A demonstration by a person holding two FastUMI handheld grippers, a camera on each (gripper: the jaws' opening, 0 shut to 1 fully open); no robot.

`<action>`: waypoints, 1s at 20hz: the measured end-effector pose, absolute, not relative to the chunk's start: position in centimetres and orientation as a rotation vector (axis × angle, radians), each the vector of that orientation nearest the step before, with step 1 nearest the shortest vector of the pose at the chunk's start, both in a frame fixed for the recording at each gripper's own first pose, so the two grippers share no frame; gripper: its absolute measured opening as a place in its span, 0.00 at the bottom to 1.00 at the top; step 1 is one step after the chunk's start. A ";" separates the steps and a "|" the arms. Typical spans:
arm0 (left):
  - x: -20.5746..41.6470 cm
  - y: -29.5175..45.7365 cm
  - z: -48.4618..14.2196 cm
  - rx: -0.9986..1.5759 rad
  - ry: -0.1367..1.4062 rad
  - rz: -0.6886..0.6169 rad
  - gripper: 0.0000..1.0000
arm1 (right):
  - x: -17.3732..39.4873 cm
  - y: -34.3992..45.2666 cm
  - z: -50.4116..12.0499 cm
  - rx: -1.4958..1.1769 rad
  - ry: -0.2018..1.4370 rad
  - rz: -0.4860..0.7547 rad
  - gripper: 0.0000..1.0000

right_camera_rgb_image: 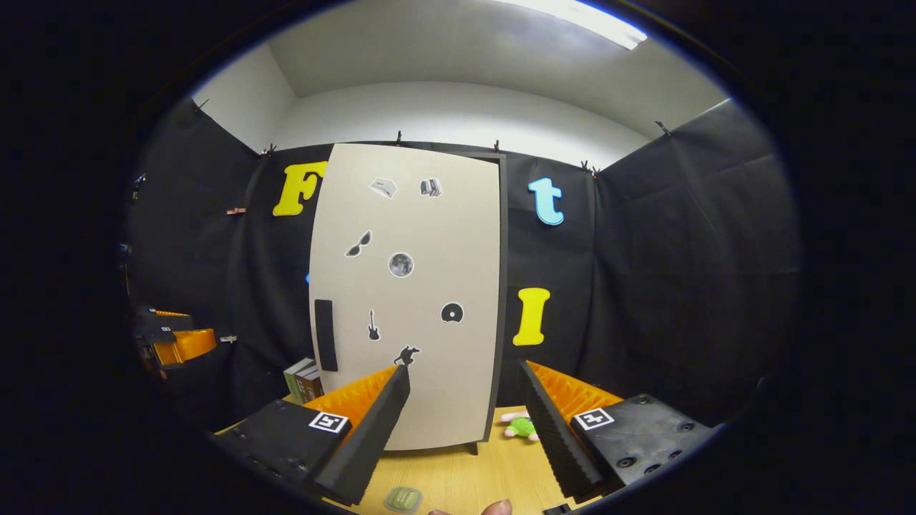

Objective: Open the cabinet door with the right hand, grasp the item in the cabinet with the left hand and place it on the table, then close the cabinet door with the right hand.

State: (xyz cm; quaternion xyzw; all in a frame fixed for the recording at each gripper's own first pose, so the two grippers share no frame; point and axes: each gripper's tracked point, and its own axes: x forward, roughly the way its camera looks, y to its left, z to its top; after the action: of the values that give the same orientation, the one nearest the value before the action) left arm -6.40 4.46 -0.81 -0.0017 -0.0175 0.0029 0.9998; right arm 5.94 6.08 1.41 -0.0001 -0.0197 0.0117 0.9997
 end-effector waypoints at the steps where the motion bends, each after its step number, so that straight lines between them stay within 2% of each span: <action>1: -6.5 4.3 -0.7 -0.002 -0.038 0.006 0.96 | 5.9 6.0 1.5 0.001 -0.040 0.024 0.98; 20: -6.3 3.2 0.1 0.015 -0.038 0.007 0.96 | 7.5 5.2 0.9 0.009 -0.040 0.013 0.98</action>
State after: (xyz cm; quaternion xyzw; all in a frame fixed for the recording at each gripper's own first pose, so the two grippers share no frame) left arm -6.26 3.23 0.07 0.0074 -0.0191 0.0033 0.9998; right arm 7.50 5.23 0.93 0.0044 -0.0202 0.0063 0.9998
